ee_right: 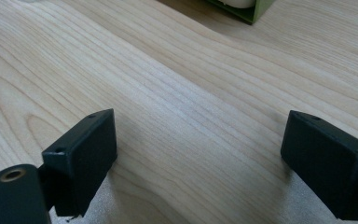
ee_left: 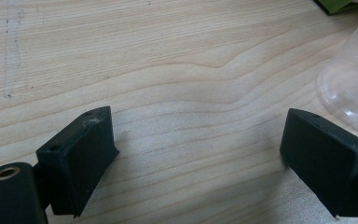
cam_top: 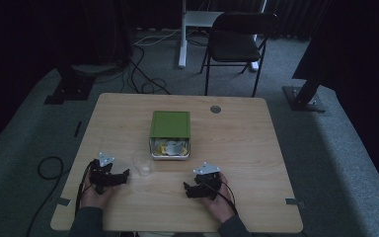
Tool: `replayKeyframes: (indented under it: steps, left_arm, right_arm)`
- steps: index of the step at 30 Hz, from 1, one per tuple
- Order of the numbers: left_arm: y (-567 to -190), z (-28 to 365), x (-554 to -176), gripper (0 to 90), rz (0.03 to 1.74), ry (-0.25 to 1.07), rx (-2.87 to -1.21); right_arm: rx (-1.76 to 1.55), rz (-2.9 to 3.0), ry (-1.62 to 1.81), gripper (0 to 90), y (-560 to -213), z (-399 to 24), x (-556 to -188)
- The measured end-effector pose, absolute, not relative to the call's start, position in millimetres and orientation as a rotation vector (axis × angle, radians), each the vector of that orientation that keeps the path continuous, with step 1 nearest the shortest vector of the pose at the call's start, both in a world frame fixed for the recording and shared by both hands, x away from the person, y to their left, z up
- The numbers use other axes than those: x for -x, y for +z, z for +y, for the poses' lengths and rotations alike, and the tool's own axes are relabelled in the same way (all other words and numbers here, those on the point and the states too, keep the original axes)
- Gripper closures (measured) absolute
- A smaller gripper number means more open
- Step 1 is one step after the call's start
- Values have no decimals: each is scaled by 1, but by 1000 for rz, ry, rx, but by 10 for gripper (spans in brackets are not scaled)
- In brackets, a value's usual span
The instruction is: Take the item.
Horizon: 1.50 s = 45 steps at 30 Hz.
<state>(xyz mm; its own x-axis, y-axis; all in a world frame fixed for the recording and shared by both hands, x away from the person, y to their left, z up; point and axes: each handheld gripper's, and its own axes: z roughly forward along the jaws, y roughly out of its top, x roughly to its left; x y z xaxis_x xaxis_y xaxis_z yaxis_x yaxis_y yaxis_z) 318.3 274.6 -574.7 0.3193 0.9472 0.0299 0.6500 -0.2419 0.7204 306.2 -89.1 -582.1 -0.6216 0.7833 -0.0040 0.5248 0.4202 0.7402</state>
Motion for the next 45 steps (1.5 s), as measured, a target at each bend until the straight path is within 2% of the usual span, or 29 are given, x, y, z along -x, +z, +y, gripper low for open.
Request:
replayKeyframes:
  steps: [17,25,30,33,34,37,38,45]
  left_arm:
    - [-575,275,-318,110,1405,633,-1983]
    - [-575,275,-318,110,1405,632,-1983]
    - [-575,275,-318,110,1405,632,-1983]
    - [-575,275,-318,110,1405,632,-1983]
    - [-575,275,-318,109,1405,632,-1983]
    - [-575,275,-318,110,1405,632,-1984]
    - [-575,275,-318,110,1405,632,-1984]
    - [-575,275,-318,110,1405,632,-1983]
  right_arm:
    - [-1077,2363,1043,108,-582,-90,-307]
    - [-1079,2368,1034,168,-580,-90,-307]
    - [-1059,2388,1043,279,-577,-90,-304]
    - [-1053,2390,1045,296,-576,-89,-304]
    - [-1030,2391,1067,337,-571,-87,-302]
    - [-1012,2384,1080,373,-567,-85,-302]
    - [-999,2388,1114,422,-563,-84,-303]
    - [-952,2386,1180,480,-551,-77,-308]
